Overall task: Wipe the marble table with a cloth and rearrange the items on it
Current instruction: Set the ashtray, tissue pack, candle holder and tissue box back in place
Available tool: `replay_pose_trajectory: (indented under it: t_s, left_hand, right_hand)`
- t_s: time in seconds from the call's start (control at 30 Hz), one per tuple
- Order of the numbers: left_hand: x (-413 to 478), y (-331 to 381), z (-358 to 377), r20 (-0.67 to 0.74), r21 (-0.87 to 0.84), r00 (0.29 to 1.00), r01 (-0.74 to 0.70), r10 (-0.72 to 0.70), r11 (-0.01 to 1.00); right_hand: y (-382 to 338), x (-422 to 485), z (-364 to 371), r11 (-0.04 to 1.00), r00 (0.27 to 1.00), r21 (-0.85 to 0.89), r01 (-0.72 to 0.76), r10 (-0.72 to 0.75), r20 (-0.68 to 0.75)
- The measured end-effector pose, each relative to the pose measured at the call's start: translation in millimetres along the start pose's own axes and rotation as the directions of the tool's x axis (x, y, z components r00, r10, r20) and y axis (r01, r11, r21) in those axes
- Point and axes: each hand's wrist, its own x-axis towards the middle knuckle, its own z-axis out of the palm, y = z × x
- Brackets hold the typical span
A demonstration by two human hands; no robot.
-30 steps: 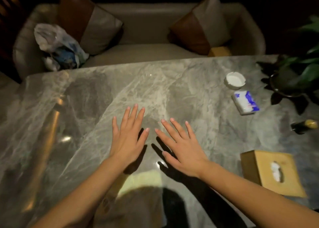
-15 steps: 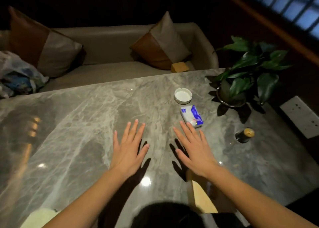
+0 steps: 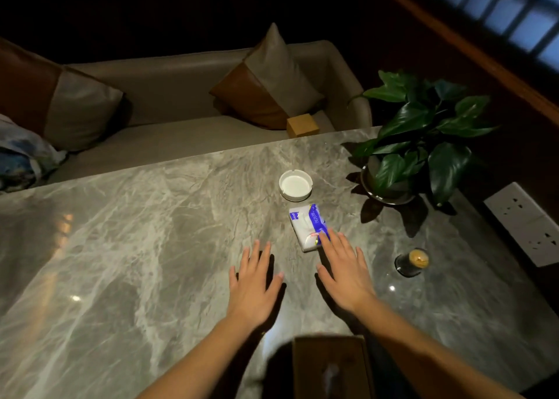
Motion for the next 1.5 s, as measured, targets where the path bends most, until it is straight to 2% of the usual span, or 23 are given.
replay_pose_trajectory:
  t_s: [0.13,0.3,0.4,0.5,0.63,0.77,0.87,1.0,1.13,1.2,1.3,1.4,1.5]
  left_hand:
    - [28,12,13,0.031,-0.289,0.998,0.064,-0.057,0.955]
    - [64,36,20,0.141,-0.584,0.979,0.205,-0.150,0.786]
    - [80,56,24,0.172,-0.697,0.968,0.251,-0.184,0.672]
    - [94,68,31,0.133,-0.752,0.979,0.203,-0.157,0.627]
    - [102,78,39,0.164,-0.825,0.979,0.204,-0.122,0.528]
    - [113,83,43,0.244,-0.848,0.965,0.262,-0.100,0.460]
    - [119,89,47,0.267,-0.842,0.962,0.265,-0.064,0.470]
    - [121,99,48,0.263,-0.839,0.964,0.248,-0.037,0.485]
    - [124,94,45,0.287,-0.825,0.955,0.286,-0.075,0.486]
    - [130,84,38,0.275,-0.827,0.949,0.315,-0.154,0.465]
    - [144,71,19,0.278,-0.839,0.923,0.369,-0.267,0.401]
    - [161,69,-8,0.302,-0.855,0.907,0.394,-0.294,0.336]
    - [181,71,-24,0.335,-0.875,0.897,0.410,-0.288,0.259]
  right_hand:
    - [18,22,5,0.994,0.999,0.099,-0.036,0.035,0.020]
    - [27,46,17,0.947,0.994,0.307,-0.091,0.105,-0.029]
    - [25,53,21,0.909,0.986,0.397,-0.127,0.158,-0.046]
    - [25,57,24,0.884,0.980,0.442,-0.152,0.194,-0.052]
    - [27,63,29,0.893,0.955,0.435,-0.112,0.219,-0.202]
    - [27,65,22,0.819,0.949,0.557,-0.140,0.272,-0.162]
    - [32,69,20,0.793,0.924,0.571,-0.214,0.354,-0.145]
    - [40,72,21,0.775,0.928,0.579,-0.255,0.363,-0.078]
    - [43,76,15,0.781,0.917,0.580,-0.231,0.375,-0.139]
    - [45,84,8,0.821,0.916,0.541,-0.183,0.342,-0.208]
    - [40,102,-5,0.911,0.940,0.405,-0.081,0.205,-0.273]
    - [29,129,-18,0.951,0.969,0.305,-0.052,0.121,-0.214]
    - [17,150,-26,0.948,0.985,0.316,-0.044,0.093,-0.143]
